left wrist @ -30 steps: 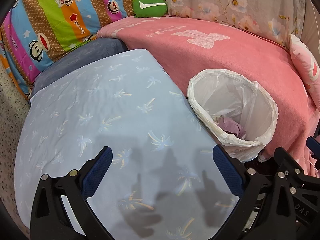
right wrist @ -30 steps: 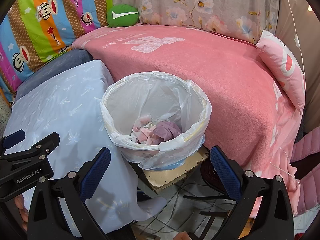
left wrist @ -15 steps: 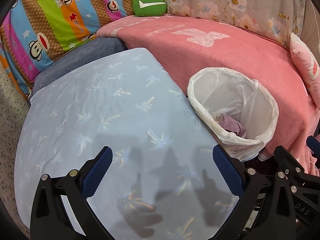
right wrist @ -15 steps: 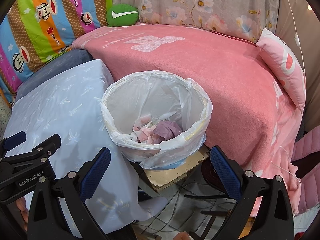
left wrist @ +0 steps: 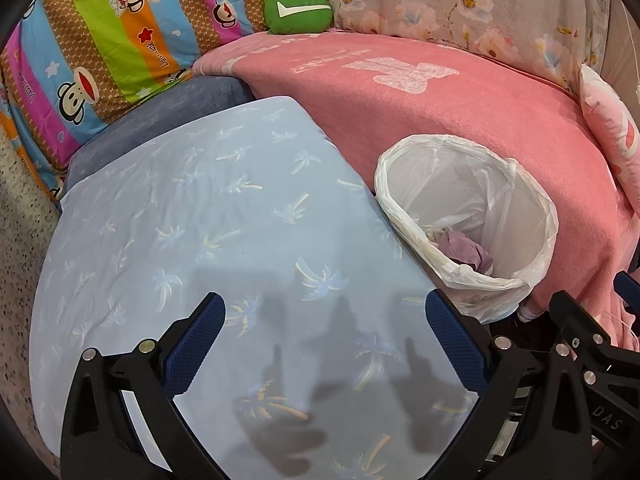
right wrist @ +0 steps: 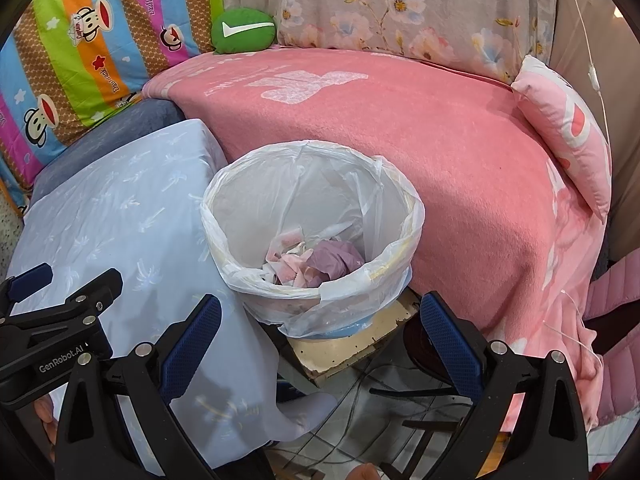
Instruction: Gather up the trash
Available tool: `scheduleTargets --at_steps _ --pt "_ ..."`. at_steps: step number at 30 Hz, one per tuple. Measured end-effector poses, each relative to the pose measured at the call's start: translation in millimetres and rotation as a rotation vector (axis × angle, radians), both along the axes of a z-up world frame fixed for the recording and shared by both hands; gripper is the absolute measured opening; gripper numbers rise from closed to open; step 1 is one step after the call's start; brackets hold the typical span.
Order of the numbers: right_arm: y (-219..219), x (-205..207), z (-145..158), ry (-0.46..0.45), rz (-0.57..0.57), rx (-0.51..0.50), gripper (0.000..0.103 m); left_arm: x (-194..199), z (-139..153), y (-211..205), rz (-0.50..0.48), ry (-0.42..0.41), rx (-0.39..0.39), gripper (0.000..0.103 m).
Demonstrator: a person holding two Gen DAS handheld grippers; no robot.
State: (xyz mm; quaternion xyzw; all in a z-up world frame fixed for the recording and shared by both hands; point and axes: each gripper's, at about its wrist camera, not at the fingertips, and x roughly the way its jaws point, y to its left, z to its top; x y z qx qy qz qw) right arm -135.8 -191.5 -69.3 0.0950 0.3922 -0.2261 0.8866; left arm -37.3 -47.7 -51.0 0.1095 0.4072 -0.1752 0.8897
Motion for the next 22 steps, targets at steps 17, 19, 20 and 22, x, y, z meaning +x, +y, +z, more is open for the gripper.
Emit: scheduleTargets --at_steps 17,19,20,22 --pt "-0.4 -0.9 0.0 0.001 -0.003 0.001 0.097 -0.1 -0.9 -2.6 -0.011 0.008 0.010 0.096" --pt "-0.1 -1.3 0.0 -0.001 -0.004 0.001 0.097 -0.9 -1.1 -3.2 -0.013 0.004 0.014 0.096" --pt "-0.8 -1.9 0.5 -0.001 -0.006 0.002 0.097 -1.2 -1.0 -3.2 -0.017 0.003 0.015 0.096" --pt "-0.6 -2.5 0.4 0.000 -0.006 0.002 0.097 -0.7 -1.4 -3.5 -0.020 0.007 0.013 0.096"
